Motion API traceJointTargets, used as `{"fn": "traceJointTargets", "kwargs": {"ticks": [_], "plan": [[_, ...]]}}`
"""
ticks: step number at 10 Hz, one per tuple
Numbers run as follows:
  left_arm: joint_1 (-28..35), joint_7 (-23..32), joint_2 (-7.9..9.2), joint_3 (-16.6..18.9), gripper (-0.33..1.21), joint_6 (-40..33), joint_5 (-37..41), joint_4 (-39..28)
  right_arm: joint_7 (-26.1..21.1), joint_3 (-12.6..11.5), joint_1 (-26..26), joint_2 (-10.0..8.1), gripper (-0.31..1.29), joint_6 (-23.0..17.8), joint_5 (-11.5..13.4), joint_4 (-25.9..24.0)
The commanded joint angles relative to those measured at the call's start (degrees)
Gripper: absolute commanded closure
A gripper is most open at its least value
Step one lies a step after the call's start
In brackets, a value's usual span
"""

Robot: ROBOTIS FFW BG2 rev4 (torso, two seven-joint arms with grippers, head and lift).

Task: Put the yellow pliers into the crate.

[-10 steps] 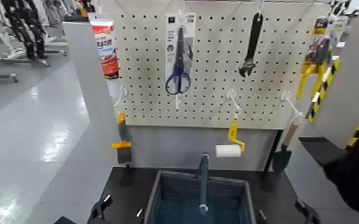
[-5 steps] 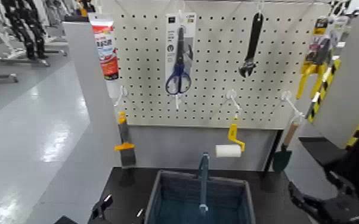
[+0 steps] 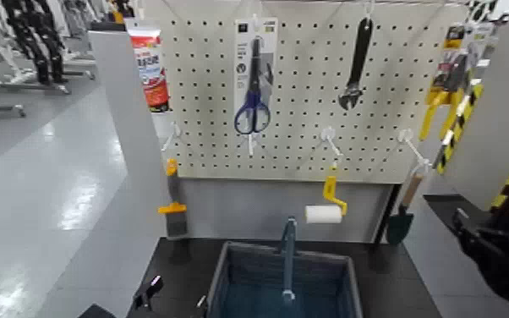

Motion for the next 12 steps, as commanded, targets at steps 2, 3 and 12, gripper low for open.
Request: {"fn": "traceJointTargets", "kwargs": {"ticks": [2,3,12], "plan": [[-0.4,-0.1,0.09,-0.3,0.1,0.2,0.1,0.3,1.8,-0.7,-8.1,-6.1,0.13,6.4,-3.3,1.2],[-0.5,-0.1,0.18,-0.5,0.1,0.3,0.1,0.3,2.7,-0.7,-10.5,-7.24,0.13,6.6,-4.5,2.3],[-1.4,-0.2,0.26,-1.1,0.1,0.4,0.3,0.8,18.1,3.3,-31.1,-14.01,0.13,8.7,-14.3,23.3]]}}
